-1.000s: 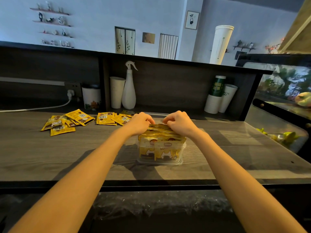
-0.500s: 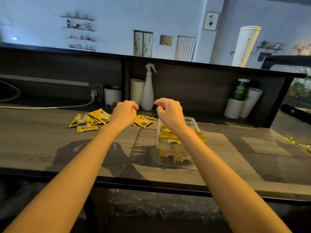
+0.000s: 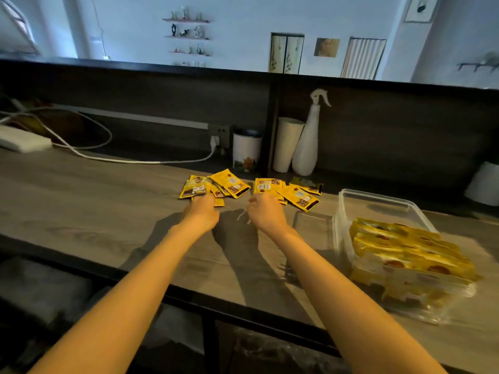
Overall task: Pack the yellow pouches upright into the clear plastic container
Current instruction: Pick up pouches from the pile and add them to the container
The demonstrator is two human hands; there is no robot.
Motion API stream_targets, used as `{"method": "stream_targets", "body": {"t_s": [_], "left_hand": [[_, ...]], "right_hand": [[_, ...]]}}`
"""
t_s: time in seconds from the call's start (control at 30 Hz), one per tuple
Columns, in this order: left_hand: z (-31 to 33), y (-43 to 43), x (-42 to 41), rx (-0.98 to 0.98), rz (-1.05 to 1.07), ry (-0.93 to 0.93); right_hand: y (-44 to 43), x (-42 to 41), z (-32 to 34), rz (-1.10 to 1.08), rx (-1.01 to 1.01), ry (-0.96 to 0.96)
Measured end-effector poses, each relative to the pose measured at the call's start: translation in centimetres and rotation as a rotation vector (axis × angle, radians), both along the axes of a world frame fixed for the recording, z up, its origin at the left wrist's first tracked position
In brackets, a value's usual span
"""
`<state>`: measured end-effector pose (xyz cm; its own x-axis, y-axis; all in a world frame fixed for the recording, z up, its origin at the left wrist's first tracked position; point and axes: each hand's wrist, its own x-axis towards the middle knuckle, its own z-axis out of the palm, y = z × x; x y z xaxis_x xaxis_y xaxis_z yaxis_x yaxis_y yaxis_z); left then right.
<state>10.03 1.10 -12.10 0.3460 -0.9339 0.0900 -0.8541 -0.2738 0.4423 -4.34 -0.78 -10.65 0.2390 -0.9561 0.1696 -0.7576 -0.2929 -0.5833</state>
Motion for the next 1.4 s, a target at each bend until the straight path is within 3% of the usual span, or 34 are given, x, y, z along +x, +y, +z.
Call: {"method": "stream_targets", "body": {"t_s": [0.23,0.43,0.57,0.73,0.8,0.97,1.17,1.27,1.4], "left_hand": [[-1.0,-5.2,2.4,-0.033,0.014,-0.068],[-1.7,-8.0,4.5,0.097,0.07,-0.016],[-1.6,-7.7,4.4,0.032,0.07,-0.197],[-0.6,-6.2,4.0,0.008,0.049,-0.278],[-0.3,-5.4,3.7,-0.052,0.093,-0.279],[0.8,-2.6,2.3,-0.329,0.174,-0.009],[1.7,1.7,-1.3,-0.538,0.012,0.077],[1.7,3.7,-3.2,-0.501,-0.062,0.216],[1.4,6.1,-5.2,-0.464,-0.073,0.337]], "right_hand": [[-6.0,3.9,-1.2,0.058,-0.039,0.097],[-9.6,5.9,-2.6,0.121,-0.014,0.193],[-10.2,6.1,-3.0,0.109,-0.085,0.346],[-8.5,5.4,-2.0,0.146,-0.211,0.462],[-7.5,4.7,-1.3,0.092,-0.194,0.403],[-5.5,2.4,0.3,-0.103,-0.152,0.015],[-1.6,-1.3,0.7,-0.206,0.049,-0.459],[0.8,-3.0,0.5,-0.223,0.129,-0.547],[3.1,-5.0,0.5,-0.263,0.083,-0.538]]}}
